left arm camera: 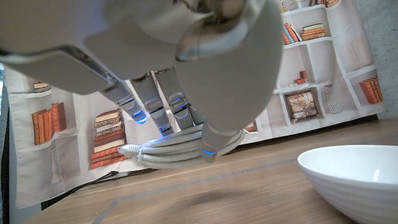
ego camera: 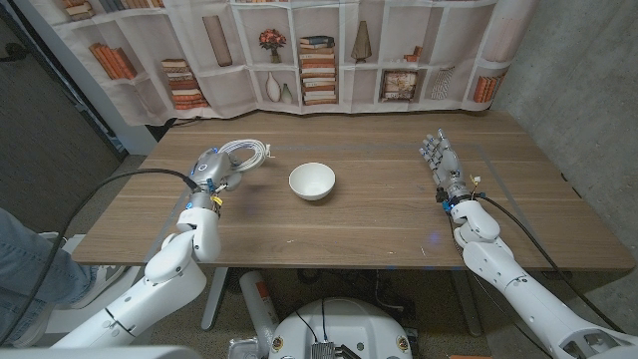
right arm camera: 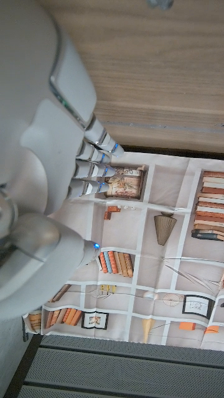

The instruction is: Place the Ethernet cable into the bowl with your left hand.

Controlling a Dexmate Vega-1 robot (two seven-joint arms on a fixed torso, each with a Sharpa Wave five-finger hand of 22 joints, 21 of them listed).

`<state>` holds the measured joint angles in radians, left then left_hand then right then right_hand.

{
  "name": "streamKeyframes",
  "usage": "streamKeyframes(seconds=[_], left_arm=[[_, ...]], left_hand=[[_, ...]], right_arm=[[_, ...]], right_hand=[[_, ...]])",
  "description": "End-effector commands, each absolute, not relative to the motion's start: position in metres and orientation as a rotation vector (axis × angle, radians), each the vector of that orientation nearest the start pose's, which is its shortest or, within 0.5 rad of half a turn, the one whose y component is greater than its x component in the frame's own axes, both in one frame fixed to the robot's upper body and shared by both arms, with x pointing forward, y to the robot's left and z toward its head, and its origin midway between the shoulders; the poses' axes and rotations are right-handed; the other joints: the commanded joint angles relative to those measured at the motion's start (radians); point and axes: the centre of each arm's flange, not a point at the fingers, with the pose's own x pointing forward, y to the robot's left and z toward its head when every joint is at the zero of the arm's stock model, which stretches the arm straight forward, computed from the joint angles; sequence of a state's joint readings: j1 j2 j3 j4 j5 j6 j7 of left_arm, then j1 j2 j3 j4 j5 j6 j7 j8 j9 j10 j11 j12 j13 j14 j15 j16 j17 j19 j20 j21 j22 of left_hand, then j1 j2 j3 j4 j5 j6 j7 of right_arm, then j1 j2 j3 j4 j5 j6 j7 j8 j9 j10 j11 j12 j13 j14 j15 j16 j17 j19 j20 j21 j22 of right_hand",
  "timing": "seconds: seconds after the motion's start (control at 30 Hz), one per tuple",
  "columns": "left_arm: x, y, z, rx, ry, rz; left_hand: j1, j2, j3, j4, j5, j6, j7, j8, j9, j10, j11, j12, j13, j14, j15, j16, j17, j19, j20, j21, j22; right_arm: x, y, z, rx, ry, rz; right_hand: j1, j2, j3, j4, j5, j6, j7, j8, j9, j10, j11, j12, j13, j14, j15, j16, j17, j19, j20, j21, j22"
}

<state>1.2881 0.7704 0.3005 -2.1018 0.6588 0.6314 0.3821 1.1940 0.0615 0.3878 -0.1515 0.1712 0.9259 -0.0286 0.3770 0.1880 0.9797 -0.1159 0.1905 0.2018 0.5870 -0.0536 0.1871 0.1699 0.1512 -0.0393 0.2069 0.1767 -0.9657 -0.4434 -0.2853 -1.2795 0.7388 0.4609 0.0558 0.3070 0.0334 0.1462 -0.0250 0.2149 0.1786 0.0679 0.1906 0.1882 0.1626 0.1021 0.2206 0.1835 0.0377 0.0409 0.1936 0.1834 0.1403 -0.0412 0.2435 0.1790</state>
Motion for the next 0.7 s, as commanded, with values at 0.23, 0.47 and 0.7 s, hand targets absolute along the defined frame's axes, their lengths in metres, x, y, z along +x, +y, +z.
streamKeyframes(seconds=[0.23, 0.47, 0.7], left_arm=[[0.499, 0.285, -0.036, 1.279, -0.602, 0.549], [0.5, 0.278, -0.037, 1.275, -0.629, 0.535], [0.502, 0.269, -0.037, 1.281, -0.655, 0.518]], left_hand=[[0.002, 0.001, 0.023, 0.013, 0.006, 0.125, -0.08, 0.002, 0.002, 0.087, -0.096, -0.001, 0.004, -0.007, -0.139, -0.006, 0.003, -0.008, -0.032, -0.004, 0.004], [0.0, -0.001, 0.024, 0.014, 0.006, 0.122, -0.083, 0.0, 0.003, 0.088, -0.097, 0.0, 0.004, -0.011, -0.139, -0.006, 0.003, -0.008, -0.032, -0.004, 0.003], [0.0, -0.001, 0.025, 0.015, 0.006, 0.124, -0.086, 0.001, 0.003, 0.087, -0.097, 0.0, 0.005, -0.01, -0.139, -0.004, 0.003, -0.007, -0.036, -0.003, 0.003]], right_arm=[[0.635, -0.316, -0.072, 0.229, -0.671, 0.147], [0.637, -0.316, -0.071, 0.23, -0.67, 0.15], [0.638, -0.318, -0.071, 0.234, -0.669, 0.145]], right_hand=[[0.002, 0.009, 0.004, -0.004, -0.003, 0.008, 0.002, 0.007, 0.002, 0.008, 0.0, 0.0, 0.006, 0.007, -0.003, -0.004, 0.003, 0.01, -0.016, -0.008, 0.004], [0.002, 0.01, 0.004, -0.004, -0.003, 0.008, 0.002, 0.007, 0.002, 0.009, -0.001, 0.0, 0.006, 0.007, -0.003, -0.005, 0.003, 0.01, -0.016, -0.009, 0.004], [0.002, 0.01, 0.003, -0.005, -0.003, 0.009, 0.002, 0.007, 0.002, 0.01, 0.001, 0.0, 0.006, 0.007, -0.002, -0.005, 0.003, 0.011, -0.016, -0.011, 0.004]])
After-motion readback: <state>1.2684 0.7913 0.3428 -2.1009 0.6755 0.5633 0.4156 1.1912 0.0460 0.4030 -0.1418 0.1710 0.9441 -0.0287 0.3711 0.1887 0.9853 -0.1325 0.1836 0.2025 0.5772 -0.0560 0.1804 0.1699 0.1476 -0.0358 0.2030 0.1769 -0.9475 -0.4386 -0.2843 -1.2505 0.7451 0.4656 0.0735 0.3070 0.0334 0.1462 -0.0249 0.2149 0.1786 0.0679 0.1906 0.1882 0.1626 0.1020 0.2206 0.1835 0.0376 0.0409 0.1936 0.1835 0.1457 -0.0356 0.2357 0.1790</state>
